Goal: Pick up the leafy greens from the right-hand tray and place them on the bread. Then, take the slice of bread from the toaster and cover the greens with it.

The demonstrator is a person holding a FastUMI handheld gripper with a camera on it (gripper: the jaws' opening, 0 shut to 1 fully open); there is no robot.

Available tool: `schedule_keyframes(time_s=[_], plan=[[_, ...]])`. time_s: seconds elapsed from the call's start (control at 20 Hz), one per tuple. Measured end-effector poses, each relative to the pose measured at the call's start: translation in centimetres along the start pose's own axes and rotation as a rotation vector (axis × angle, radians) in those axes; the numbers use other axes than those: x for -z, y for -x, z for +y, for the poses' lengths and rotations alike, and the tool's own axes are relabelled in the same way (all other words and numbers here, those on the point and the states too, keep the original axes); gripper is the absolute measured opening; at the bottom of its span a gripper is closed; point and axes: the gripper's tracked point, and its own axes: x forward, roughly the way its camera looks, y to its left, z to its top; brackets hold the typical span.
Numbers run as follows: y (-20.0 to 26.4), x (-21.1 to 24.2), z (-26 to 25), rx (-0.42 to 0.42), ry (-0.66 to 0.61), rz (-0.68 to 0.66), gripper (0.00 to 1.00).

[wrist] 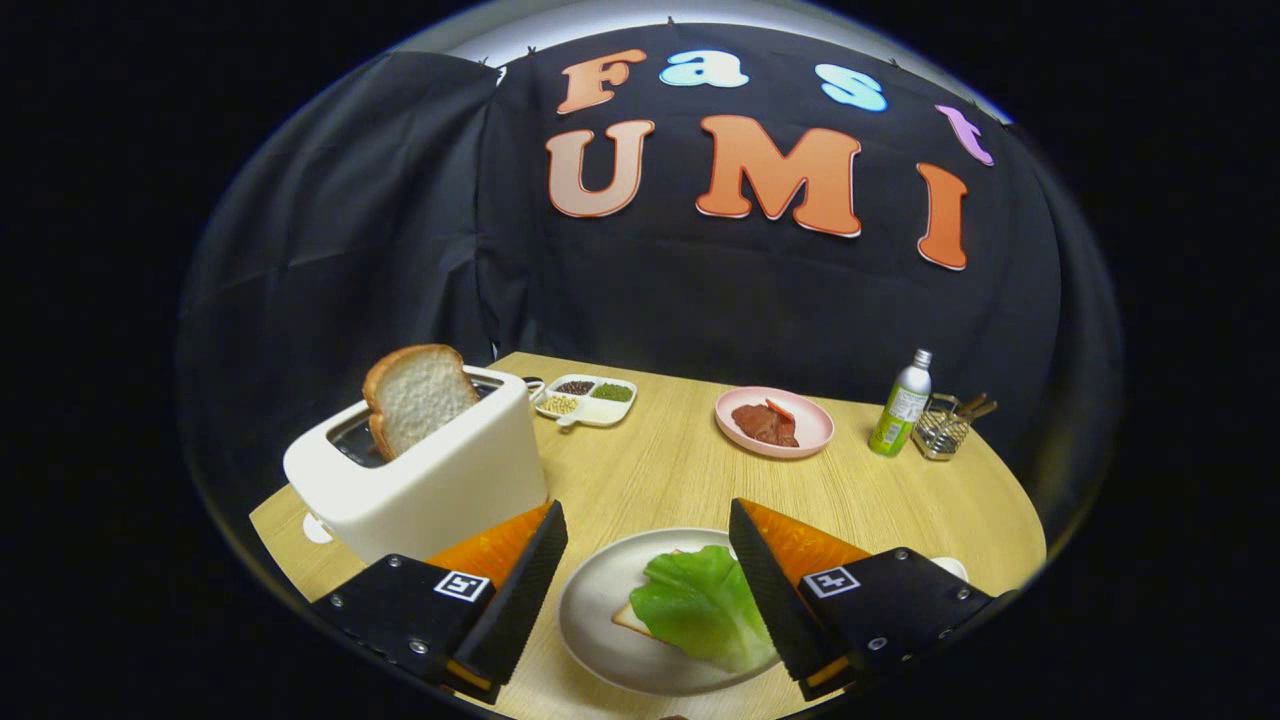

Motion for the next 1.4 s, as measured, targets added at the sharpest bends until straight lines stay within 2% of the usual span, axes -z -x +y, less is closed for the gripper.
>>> schedule_keyframes(time_s=[0.4,0.7,0.95,1.25,1.4], plan=[[0.3,-6.0,4.7,0.002,0.020,-0.071,0.98],[0.0,-8.8,9.1,-0.039,0.015,-0.102,0.98],[-0.8,-9.5,12.4,-0.066,0.024,-0.109,0.98],[-2.4,-7.8,14.9,-0.074,0.033,-0.057,0.98],[-3.1,-6.8,14.9,-0.061,0.047,-0.034,0.94]])
